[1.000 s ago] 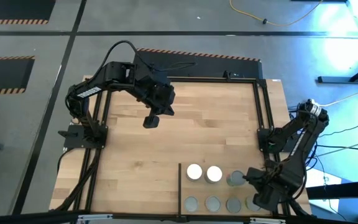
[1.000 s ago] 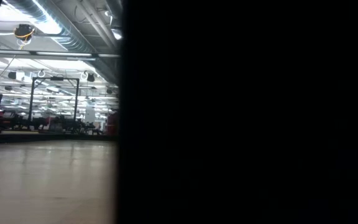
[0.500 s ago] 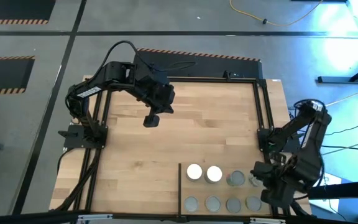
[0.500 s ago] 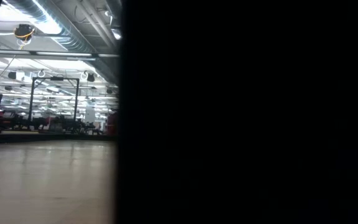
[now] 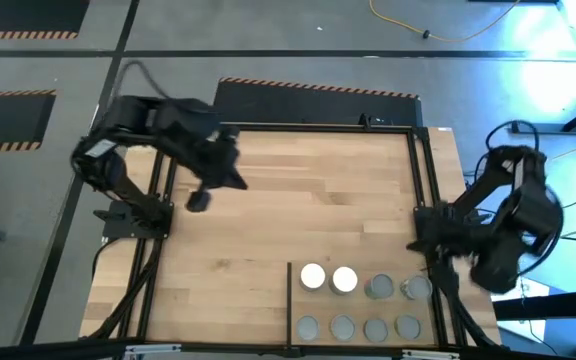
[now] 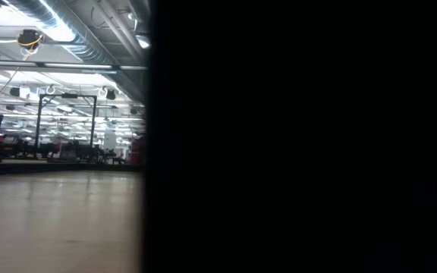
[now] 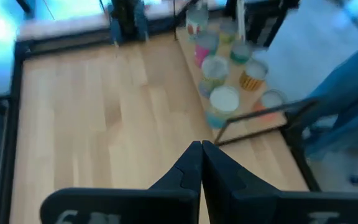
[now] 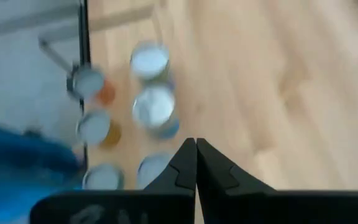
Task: Pick and place cans onto a shelf
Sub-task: Return to Home Position
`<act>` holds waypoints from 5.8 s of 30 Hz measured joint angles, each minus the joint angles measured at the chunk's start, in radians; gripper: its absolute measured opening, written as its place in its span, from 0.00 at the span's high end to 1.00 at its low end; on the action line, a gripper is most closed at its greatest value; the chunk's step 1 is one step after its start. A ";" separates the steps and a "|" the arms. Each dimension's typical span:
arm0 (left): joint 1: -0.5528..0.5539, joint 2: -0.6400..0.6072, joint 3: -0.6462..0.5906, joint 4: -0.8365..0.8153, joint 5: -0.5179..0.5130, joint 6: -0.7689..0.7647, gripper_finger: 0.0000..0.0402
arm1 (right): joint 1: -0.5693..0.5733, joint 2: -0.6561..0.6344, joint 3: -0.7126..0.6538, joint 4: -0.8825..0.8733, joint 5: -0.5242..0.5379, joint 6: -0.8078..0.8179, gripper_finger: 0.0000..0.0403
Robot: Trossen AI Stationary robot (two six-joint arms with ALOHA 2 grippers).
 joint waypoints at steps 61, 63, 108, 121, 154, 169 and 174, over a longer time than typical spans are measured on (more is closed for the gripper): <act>-0.141 -1.272 -2.032 1.620 -0.074 -0.282 1.00 | 0.000 -1.261 -1.073 0.648 0.414 -0.480 1.00; -0.141 -1.271 -2.063 1.656 -0.076 -0.293 1.00 | 0.000 -1.278 -1.073 0.648 0.413 -0.487 1.00; -0.141 -1.271 -2.347 1.739 0.154 -0.321 1.00 | 0.000 -1.274 -1.537 1.125 0.103 -0.652 0.99; -0.141 -1.271 -2.347 1.719 0.234 -0.273 1.00 | 0.000 -1.274 -1.537 1.127 0.046 -0.734 0.99; -0.141 -1.271 -2.347 1.627 -0.079 -0.273 1.00 | 0.000 -1.274 -1.537 1.129 0.047 -0.785 0.95; -0.141 -1.271 -2.347 1.627 -0.079 -0.273 1.00 | 0.000 -1.274 -1.536 1.129 0.047 -0.784 0.95; -0.141 -1.271 -2.347 1.627 -0.079 -0.273 1.00 | 0.000 -1.274 -1.536 1.129 0.047 -0.784 0.95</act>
